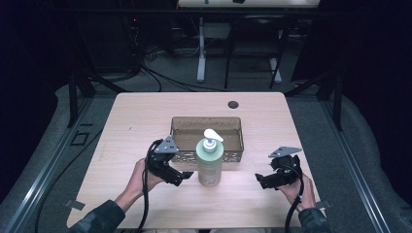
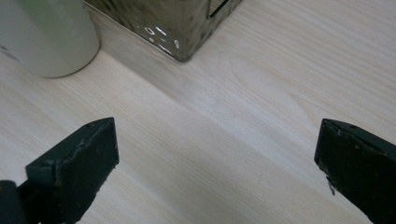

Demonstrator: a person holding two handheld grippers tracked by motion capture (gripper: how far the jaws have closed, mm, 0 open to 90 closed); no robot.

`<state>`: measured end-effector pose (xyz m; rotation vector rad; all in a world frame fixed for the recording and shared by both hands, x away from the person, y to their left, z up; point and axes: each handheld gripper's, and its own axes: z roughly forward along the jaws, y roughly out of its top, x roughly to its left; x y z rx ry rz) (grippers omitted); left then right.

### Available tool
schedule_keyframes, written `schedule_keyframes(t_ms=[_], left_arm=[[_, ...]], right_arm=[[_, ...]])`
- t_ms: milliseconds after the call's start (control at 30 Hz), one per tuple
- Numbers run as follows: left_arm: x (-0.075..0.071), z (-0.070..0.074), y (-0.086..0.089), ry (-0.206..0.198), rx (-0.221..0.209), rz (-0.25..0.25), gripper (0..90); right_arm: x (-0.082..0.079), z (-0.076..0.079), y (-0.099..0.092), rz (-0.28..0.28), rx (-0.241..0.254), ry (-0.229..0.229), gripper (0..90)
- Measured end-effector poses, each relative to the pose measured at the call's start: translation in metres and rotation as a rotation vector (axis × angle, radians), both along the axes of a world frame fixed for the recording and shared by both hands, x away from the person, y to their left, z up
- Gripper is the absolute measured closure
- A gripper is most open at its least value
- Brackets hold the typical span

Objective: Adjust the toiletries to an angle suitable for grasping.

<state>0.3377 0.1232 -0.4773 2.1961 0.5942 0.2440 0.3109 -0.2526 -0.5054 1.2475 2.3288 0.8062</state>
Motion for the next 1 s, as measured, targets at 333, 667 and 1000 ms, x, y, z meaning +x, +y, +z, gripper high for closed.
schedule_keyframes(t_ms=[333, 667, 1000], left_arm=[[0.004, 0.000, -0.024, 0.007, -0.048, -0.018, 0.0], [0.008, 0.001, -0.046, -0.008, -0.092, -0.031, 0.0], [0.010, 0.000, -0.054, -0.038, -0.144, -0.019, 7.2]], right_arm=[[0.004, -0.004, -0.004, -0.019, -0.020, 0.010, 0.0], [0.005, -0.004, -0.005, -0.030, -0.025, 0.012, 0.0], [0.005, -0.003, -0.005, -0.026, -0.019, 0.009, 0.0]])
